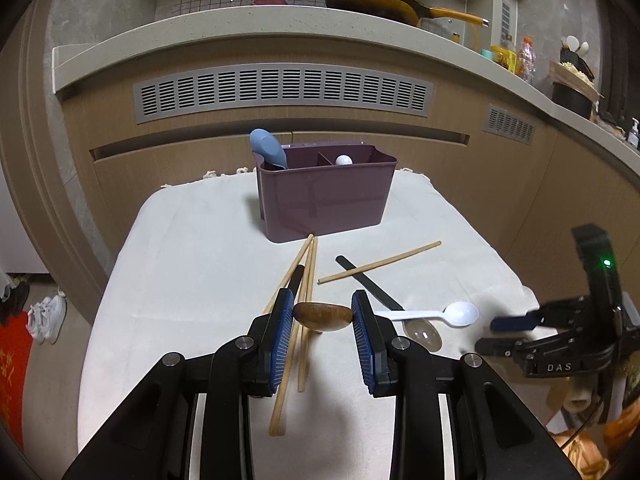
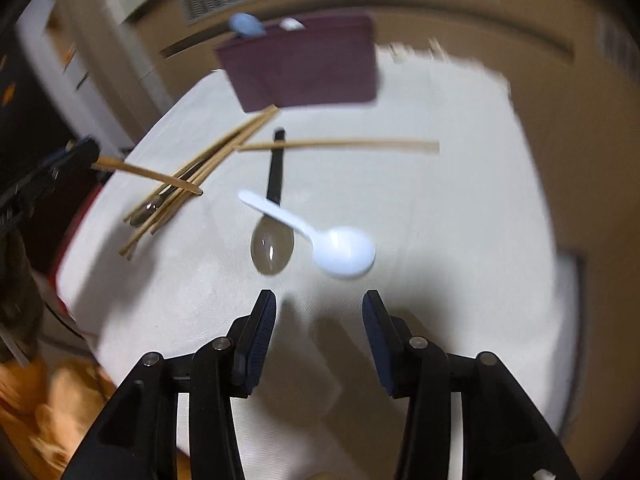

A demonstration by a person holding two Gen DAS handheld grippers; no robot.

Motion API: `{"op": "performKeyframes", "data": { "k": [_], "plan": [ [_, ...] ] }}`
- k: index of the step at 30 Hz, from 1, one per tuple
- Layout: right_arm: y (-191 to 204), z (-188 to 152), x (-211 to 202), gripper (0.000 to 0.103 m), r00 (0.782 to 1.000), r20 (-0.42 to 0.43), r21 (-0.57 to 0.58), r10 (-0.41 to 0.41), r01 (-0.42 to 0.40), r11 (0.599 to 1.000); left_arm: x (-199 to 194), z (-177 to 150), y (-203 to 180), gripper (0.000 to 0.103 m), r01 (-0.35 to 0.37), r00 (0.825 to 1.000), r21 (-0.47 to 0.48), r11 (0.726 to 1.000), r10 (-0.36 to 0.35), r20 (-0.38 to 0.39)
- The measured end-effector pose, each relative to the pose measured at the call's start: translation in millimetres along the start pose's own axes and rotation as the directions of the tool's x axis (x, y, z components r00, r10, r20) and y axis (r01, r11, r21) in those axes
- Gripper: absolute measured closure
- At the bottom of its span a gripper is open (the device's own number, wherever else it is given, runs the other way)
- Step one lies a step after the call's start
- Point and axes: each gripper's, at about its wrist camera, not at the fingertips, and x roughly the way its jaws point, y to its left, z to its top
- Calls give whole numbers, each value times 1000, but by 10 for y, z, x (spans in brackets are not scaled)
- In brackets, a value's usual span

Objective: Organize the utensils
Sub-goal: 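Lift the wooden spoon with the left tool while the right tool grasps the white plastic spoon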

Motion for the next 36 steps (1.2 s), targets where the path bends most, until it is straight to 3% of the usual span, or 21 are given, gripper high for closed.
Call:
{"op": "performKeyframes", "data": {
  "k": [6, 11, 15, 21, 24, 28, 32, 36],
  "plan": [
    [-84, 120, 217, 60, 999, -26, 133, 48, -44, 990, -1, 2, 30, 72, 10, 1000, -12, 1000, -9, 9],
    [-130, 328, 345, 60, 999, 35, 227, -7, -1, 974, 3, 1, 61, 72, 21, 1000, -23, 1000, -20, 9],
    [28, 438, 455, 60, 993, 73, 179, -90, 75, 981, 14, 8, 95, 72, 29, 1000, -32, 999, -29, 11],
    [131, 380, 397, 60, 990, 67, 107, -125, 118, 987, 12, 4, 116, 72, 34, 999, -42, 999, -34, 3],
    [104, 248, 260, 60, 992, 67, 113, -110, 102, 988, 16, 1, 102, 72, 33, 999, -38, 999, -33, 3],
    [80, 167, 300, 59, 999, -1, 194, 43, -42, 980, 27, 13, 92, 72, 32, 999, -34, 999, -32, 7],
    [88, 339, 398, 59, 999, 17, 231, 35, -38, 972, 30, 15, 94, 72, 32, 999, -36, 999, -32, 7],
    [67, 550, 528, 58, 998, 46, 294, -29, 14, 956, 33, -11, 155, 72, 31, 999, -55, 998, -30, 13]
  ]
}}
